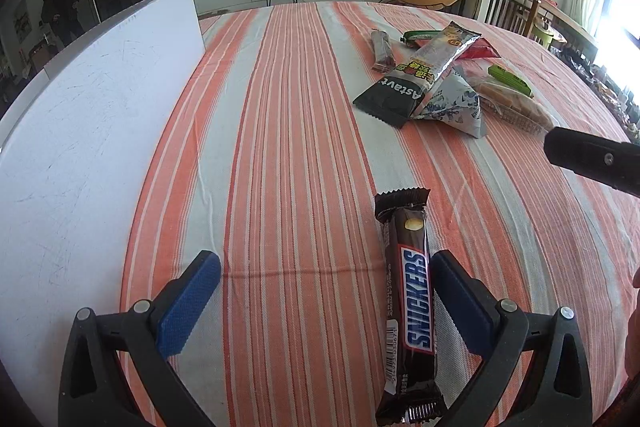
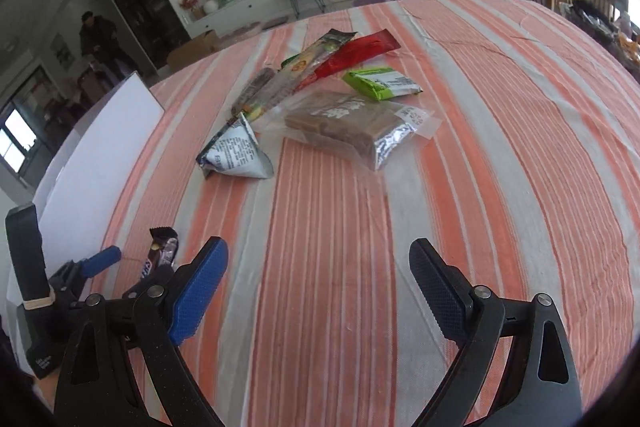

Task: Organize snacks
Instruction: 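Grasp the white triangular pouch with the right gripper while the left gripper stays around the Snickers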

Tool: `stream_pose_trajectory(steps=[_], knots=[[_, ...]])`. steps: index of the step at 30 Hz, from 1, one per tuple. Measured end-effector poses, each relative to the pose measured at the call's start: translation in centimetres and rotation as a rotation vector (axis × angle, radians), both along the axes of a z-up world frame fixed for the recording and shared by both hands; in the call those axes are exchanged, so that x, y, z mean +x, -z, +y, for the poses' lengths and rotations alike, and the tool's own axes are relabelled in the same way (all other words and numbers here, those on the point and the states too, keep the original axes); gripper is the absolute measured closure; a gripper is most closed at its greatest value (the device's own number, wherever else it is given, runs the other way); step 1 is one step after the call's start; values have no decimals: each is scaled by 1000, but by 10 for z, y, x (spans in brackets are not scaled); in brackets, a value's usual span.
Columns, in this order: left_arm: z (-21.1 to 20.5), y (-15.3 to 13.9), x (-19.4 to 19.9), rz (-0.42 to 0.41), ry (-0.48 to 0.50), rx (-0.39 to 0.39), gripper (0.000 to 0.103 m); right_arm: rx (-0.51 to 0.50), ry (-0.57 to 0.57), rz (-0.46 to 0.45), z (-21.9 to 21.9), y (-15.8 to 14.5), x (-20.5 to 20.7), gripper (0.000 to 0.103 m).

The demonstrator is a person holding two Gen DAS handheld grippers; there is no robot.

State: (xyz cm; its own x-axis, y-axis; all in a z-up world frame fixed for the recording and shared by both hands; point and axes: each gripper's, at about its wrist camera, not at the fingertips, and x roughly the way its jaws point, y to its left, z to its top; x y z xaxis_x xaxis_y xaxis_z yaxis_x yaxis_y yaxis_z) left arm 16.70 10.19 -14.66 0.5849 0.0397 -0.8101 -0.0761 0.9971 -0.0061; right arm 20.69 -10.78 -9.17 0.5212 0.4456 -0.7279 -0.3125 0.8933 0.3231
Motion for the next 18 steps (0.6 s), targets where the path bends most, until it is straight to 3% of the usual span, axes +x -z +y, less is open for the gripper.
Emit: stream_pose_trajectory(steps=[3,7,9,10,12,18], knots=[[0,0,-1,0,0,0,0,-42,-89,16,43,-1,35,11],[0,0,-1,0,0,0,0,-102,-124,69,81,16,71,12],[0,-1,-1,-1,1,-1,0,-164,-117,41,92,19,75,31],[0,0,-1,-1,1,-1,0,-181,-120,40,94,19,76,54],[0,0,0,-1,0,0,0,-144,-113,63,92,18,77,62],[1,0,1,-1,0,0,0,-101,-100,42,56,2,49,64]])
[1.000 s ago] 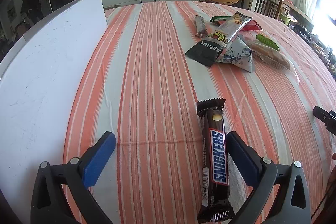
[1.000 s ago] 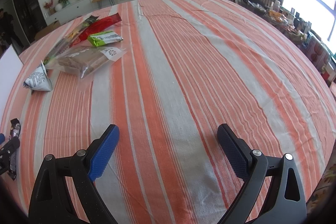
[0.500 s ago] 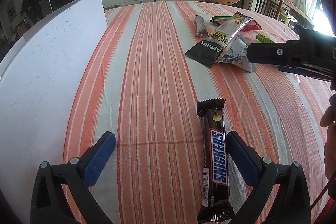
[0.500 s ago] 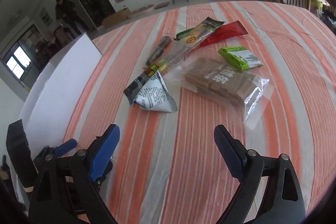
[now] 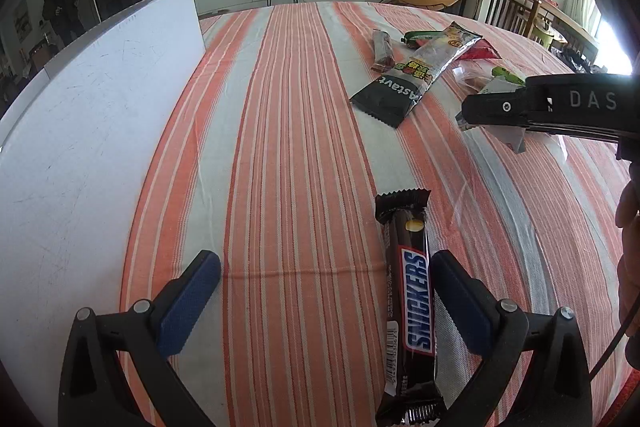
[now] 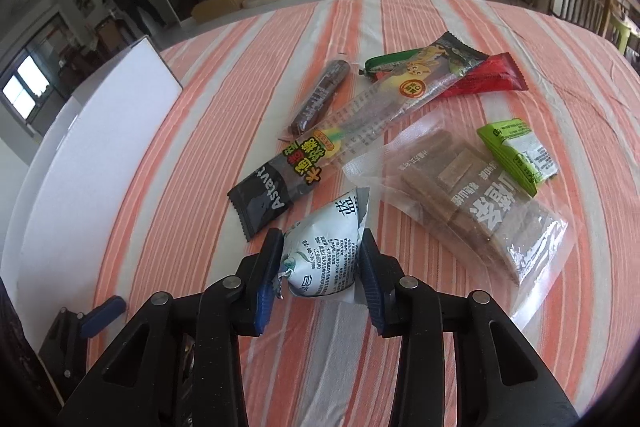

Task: Organize snacks
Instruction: 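Grasp the white triangular pouch with the right gripper while the left gripper stays around the Snickers, then open the right gripper and realign it around the white pouch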

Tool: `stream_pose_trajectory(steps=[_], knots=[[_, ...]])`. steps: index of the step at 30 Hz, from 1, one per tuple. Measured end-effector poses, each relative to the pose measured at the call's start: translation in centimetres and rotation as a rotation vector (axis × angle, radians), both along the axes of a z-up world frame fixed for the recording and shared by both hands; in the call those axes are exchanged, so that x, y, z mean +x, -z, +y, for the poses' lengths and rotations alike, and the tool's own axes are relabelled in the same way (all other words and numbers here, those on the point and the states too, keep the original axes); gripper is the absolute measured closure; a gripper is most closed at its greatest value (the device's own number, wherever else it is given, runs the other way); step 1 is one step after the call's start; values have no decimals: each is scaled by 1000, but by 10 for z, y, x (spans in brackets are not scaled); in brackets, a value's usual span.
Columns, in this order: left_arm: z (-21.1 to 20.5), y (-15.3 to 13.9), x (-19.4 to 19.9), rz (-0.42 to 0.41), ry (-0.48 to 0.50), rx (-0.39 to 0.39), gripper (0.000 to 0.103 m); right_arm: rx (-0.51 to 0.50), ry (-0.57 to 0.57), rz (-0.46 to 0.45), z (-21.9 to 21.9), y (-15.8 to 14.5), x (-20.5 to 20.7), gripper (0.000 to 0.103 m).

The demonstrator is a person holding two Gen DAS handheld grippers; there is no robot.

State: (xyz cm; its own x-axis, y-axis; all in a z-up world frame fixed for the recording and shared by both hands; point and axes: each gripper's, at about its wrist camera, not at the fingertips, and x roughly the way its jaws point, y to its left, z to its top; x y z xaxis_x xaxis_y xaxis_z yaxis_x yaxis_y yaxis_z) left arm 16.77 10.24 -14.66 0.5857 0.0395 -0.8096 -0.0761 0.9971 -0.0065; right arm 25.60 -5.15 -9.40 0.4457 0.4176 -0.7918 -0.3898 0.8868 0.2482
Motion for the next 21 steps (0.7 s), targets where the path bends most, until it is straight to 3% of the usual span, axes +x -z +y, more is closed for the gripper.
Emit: stream_pose_trajectory(steps=[7,14,16,19,21], knots=[[0,0,0,0,0,0,0,-12,14,-58,-60,-7,-59,64],[0,0,0,-1,0,0,0,-66,149,-101,-121,22,-100,62],[0,0,0,-1,1,0,0,-51,190,-113,-131,27,-106,53],[0,0,0,-1,1,0,0,-106,253,-100,-137,27,-100,19],[0,0,0,-1,1,0,0,-143,254,-109,-134,27,-100,19]])
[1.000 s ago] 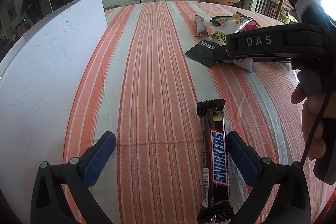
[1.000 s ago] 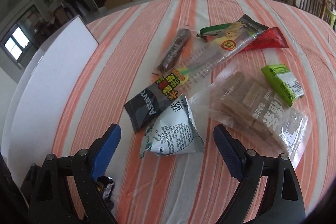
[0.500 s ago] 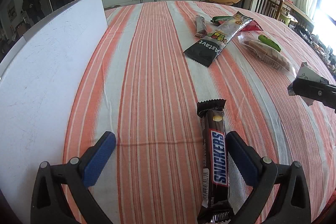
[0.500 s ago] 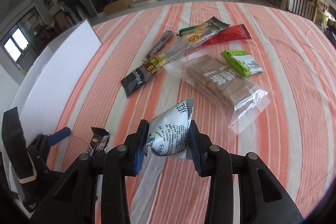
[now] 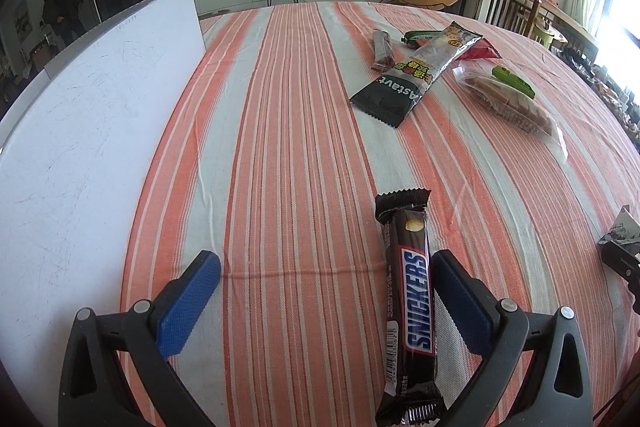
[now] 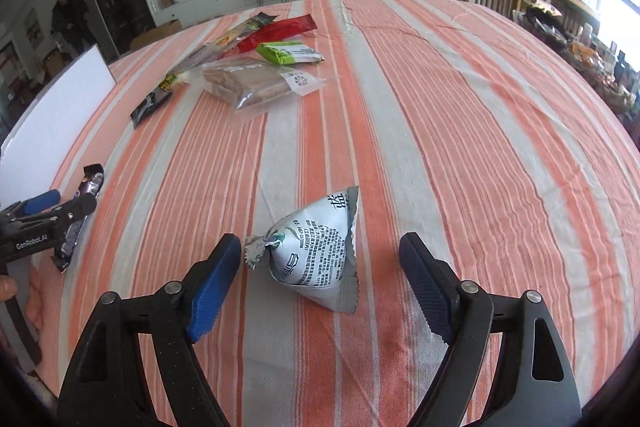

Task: Organize snacks
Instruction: 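Open the right gripper and realign it around the white pouch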

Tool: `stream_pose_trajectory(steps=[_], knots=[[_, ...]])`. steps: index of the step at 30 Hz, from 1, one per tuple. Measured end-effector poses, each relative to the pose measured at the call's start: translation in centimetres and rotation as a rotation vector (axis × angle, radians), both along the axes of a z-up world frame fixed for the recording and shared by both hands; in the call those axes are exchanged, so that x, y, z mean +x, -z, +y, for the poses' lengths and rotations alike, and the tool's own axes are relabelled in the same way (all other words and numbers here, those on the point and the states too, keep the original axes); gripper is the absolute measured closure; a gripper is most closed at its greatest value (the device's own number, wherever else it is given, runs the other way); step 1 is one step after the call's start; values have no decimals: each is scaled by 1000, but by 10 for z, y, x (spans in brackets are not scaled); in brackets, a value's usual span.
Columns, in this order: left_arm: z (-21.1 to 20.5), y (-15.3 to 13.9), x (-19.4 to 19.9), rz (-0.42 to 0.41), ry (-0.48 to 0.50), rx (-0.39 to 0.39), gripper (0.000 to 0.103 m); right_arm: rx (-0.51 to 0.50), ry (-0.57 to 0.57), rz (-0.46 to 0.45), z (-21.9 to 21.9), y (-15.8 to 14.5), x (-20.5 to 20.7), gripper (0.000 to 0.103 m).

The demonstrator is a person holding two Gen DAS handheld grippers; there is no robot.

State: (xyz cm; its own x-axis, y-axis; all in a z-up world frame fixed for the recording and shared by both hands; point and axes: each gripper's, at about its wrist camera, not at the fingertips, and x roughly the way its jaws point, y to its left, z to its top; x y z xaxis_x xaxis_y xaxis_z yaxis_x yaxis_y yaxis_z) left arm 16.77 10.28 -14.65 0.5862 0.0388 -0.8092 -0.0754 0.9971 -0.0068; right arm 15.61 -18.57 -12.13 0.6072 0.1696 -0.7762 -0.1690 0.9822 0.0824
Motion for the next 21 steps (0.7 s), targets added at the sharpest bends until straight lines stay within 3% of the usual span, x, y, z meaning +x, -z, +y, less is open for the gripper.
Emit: stream_pose_trajectory(steps=[3,21], knots=[[0,0,-1,0,0,0,0,-81,-14,-5,11,3,1,16],[1,0,-1,-1,1,0,0,-60,-17,-3,5,4,-6,12]])
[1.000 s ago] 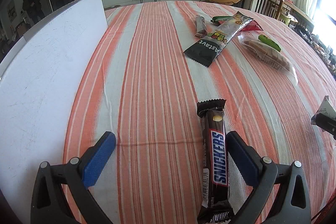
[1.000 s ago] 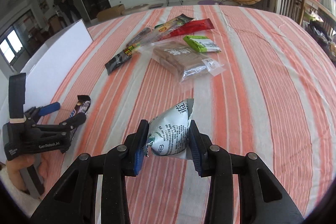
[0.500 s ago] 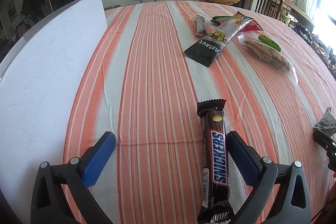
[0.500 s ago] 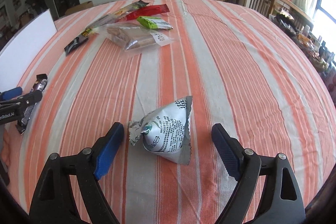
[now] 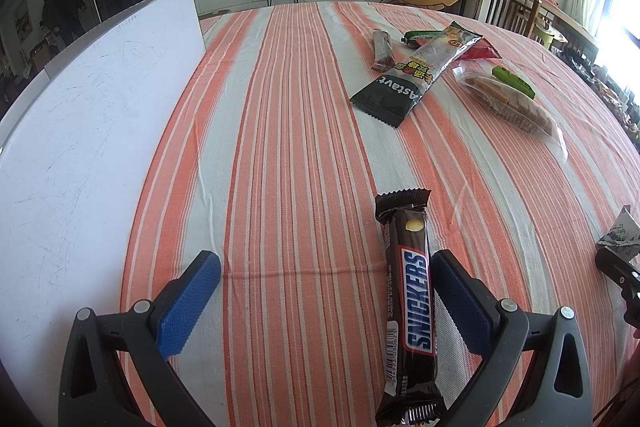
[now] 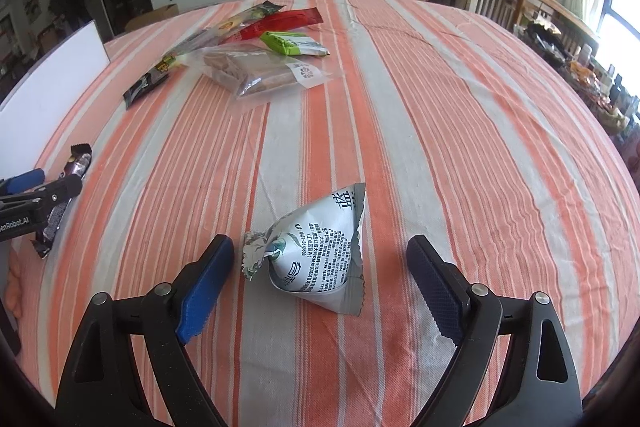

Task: Organize snacks
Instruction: 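Open the right gripper and realign it around the white pouch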

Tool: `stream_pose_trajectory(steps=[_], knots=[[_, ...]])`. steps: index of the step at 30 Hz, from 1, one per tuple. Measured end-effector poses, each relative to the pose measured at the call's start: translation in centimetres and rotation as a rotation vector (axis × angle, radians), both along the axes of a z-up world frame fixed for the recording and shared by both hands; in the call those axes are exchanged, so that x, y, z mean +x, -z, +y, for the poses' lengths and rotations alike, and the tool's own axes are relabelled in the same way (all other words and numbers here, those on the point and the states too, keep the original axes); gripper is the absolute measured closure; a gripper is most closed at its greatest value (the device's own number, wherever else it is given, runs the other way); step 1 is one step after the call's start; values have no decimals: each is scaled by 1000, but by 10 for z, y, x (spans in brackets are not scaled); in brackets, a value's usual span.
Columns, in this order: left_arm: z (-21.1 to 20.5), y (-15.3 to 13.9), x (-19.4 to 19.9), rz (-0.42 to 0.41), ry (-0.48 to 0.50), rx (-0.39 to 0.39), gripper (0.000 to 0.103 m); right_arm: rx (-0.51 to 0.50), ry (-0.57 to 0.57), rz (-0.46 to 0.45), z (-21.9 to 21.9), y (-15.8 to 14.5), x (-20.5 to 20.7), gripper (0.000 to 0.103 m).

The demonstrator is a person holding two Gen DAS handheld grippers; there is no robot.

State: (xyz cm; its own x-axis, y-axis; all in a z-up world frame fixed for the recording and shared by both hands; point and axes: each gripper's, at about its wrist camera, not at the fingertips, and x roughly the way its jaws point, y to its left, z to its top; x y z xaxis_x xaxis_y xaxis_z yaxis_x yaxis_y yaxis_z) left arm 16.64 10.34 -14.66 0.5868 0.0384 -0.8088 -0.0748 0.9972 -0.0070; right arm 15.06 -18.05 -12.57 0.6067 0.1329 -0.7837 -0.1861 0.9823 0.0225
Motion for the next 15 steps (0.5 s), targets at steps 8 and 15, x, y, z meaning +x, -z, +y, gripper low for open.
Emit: stream_pose_trajectory(steps=[8,15], knots=[[0,0,0,0,0,-1,0,-1,0,0,1,0,1,12],[0,0,0,0,0,0,0,15,-2,4,1,-1,1,11]])
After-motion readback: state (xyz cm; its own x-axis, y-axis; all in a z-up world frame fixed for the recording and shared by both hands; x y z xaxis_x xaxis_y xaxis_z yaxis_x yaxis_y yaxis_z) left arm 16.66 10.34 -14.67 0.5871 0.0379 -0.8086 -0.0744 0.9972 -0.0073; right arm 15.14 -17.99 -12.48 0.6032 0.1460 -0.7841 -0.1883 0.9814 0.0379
